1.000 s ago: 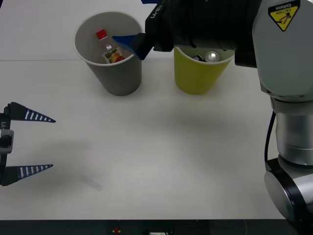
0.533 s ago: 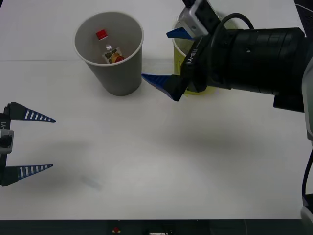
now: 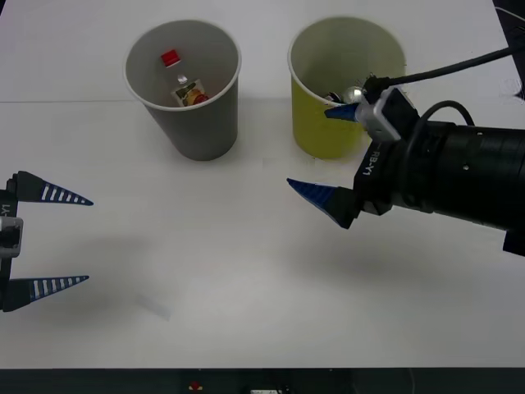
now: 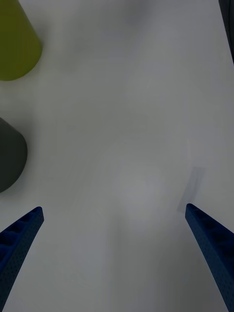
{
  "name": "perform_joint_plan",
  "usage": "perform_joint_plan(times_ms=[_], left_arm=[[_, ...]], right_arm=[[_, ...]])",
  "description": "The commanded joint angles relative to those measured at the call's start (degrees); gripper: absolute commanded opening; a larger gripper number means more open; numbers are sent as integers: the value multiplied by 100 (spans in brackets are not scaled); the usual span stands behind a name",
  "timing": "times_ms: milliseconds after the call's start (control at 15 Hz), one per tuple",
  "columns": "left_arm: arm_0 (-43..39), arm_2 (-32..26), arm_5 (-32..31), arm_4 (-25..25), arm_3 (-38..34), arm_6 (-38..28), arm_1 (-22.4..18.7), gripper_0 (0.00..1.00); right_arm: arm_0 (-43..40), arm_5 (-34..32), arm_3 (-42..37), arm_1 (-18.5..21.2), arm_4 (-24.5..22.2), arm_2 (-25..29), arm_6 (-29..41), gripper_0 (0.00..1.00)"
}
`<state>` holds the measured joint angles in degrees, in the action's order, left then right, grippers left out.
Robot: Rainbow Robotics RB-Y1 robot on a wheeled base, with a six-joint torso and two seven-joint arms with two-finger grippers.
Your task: Put the can into the green bin and the plastic bottle into the gray bin
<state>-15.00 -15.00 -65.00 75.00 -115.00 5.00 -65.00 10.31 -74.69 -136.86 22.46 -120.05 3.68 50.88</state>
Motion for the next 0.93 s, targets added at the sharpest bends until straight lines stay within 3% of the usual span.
perform_joint_plan(times_ms=[67, 400, 933], left_arm=[[0, 0, 0, 0, 0, 0, 0, 100], [0, 0, 0, 0, 0, 0, 0, 100], [0, 0, 0, 0, 0, 0, 0, 100]], right_arm=[[-425, -1, 2, 4, 210, 283, -553, 100], [-1119, -1, 11, 505, 395, 643, -1238, 100], [-1655, 43, 345, 2052, 1625, 1161, -1809, 100]])
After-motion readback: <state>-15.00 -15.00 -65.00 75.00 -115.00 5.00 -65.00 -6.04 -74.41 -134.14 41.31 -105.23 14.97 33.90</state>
